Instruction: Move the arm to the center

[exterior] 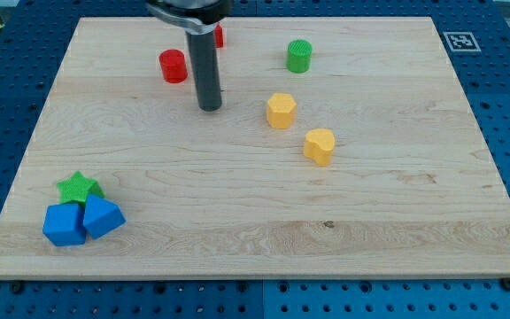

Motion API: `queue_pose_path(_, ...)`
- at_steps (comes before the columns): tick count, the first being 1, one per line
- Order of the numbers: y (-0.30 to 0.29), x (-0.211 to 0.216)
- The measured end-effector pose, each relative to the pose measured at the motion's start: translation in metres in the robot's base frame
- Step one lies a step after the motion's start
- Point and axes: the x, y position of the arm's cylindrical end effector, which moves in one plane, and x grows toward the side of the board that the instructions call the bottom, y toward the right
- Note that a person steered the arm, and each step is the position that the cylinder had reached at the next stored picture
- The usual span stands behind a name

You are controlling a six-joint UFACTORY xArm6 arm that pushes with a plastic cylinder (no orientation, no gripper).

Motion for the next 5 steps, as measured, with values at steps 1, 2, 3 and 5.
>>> queue_pose_path(1, 0.032, -0.019)
queue_pose_path(2, 0.07, -0.027)
queue_pose_path(3, 0.099, -0.027)
queue_pose_path(5, 0.099, -0.027)
